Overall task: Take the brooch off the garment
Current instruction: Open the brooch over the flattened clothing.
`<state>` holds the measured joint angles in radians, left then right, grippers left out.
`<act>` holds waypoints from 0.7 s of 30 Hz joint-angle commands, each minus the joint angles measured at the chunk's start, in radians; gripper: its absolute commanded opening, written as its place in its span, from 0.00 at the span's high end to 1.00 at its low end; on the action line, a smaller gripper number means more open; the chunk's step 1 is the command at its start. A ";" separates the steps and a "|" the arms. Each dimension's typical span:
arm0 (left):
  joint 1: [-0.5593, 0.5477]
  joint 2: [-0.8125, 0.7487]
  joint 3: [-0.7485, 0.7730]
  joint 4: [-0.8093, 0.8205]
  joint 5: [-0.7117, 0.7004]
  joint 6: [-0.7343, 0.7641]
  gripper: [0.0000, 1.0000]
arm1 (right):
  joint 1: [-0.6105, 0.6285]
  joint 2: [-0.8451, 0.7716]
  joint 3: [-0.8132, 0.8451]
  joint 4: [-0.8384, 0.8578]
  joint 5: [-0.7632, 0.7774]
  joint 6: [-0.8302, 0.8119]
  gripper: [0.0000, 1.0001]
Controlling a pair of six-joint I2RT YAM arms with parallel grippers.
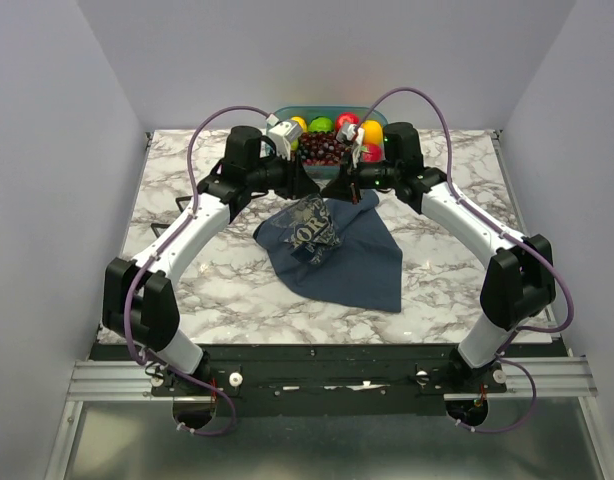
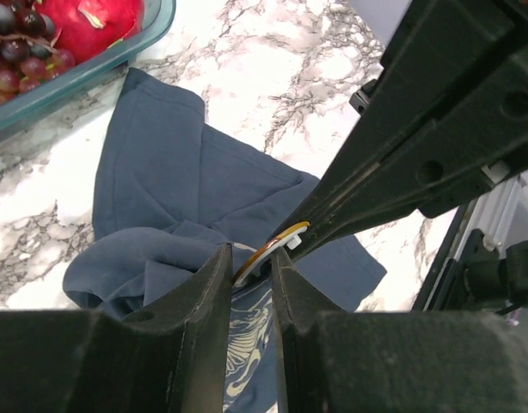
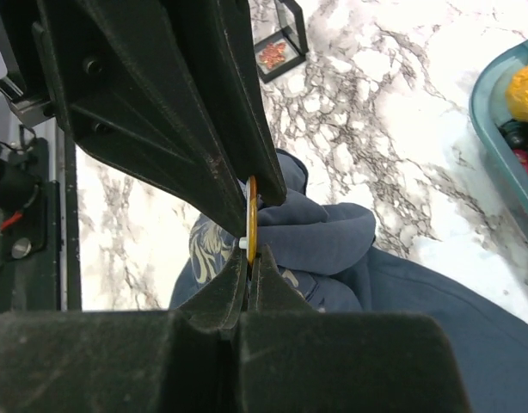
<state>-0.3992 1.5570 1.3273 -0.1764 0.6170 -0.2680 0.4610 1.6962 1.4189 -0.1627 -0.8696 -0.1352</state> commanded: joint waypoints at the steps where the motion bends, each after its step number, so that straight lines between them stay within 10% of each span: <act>1: 0.005 0.061 0.042 0.037 -0.161 -0.092 0.79 | 0.084 -0.059 0.052 -0.027 -0.140 -0.061 0.99; 16: -0.006 0.084 0.009 0.278 0.026 -0.203 0.79 | 0.103 -0.079 0.023 -0.005 -0.088 -0.014 1.00; 21: -0.052 0.045 0.049 0.194 -0.246 -0.048 0.83 | 0.103 -0.092 0.000 0.043 -0.074 0.071 1.00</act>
<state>-0.3931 1.6054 1.3338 -0.0910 0.6456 -0.4084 0.4706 1.6718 1.4181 -0.1791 -0.7551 -0.1764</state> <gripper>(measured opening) 0.291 0.012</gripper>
